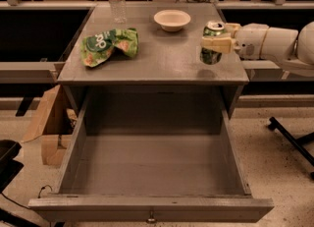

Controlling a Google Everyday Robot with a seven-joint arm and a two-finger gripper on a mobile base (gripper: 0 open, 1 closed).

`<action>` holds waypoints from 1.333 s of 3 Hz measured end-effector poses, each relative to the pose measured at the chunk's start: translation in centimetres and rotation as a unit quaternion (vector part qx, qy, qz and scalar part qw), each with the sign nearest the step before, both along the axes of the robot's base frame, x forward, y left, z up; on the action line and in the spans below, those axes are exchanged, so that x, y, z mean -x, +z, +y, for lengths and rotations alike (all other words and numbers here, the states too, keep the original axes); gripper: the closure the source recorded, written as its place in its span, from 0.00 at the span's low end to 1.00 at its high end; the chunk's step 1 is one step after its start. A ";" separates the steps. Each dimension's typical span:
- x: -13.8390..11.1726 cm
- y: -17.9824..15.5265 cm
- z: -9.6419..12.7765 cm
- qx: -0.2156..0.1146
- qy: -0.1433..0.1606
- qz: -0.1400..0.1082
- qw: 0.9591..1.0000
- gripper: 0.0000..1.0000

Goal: Place green can into top drawer

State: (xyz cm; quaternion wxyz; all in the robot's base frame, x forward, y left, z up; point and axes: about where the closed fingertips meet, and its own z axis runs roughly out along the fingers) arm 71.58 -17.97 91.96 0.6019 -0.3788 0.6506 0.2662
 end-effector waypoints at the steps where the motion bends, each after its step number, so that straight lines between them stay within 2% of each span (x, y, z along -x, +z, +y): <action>1: 5.3 4.9 2.8 0.014 0.015 -0.028 0.999 1.00; 2: 12.1 6.0 5.4 0.017 0.033 -0.035 0.999 1.00; 3: 17.1 1.5 7.0 0.005 0.051 -0.011 0.999 1.00; 4: 19.8 -5.8 8.8 -0.022 0.060 0.010 0.998 1.00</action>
Offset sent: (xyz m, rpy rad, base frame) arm -0.2189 0.0891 0.0327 -0.0531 -0.0153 0.1279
